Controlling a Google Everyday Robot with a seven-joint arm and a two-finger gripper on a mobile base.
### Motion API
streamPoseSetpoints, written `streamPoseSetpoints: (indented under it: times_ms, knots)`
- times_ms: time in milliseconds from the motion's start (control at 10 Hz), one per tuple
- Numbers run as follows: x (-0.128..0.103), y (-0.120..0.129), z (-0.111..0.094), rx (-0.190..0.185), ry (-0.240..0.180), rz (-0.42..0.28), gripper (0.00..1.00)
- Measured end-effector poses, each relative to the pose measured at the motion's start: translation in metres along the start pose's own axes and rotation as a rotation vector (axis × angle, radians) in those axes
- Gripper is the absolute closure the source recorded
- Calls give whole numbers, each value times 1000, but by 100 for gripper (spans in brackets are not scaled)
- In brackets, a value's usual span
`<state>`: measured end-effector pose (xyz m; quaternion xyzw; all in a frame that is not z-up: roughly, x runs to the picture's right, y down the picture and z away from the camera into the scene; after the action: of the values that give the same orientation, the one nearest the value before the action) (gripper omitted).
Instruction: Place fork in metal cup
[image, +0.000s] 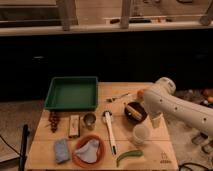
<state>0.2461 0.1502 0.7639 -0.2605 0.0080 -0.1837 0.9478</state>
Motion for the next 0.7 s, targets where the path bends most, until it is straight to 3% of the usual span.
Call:
streamPoseSetpoints:
  times_ms: [300, 500, 700]
  knots:
    - [2, -14, -10, 10, -21, -53, 20]
    - [4, -42, -29, 28, -49, -95, 20]
    - [4, -57, -35, 34, -67, -111, 20]
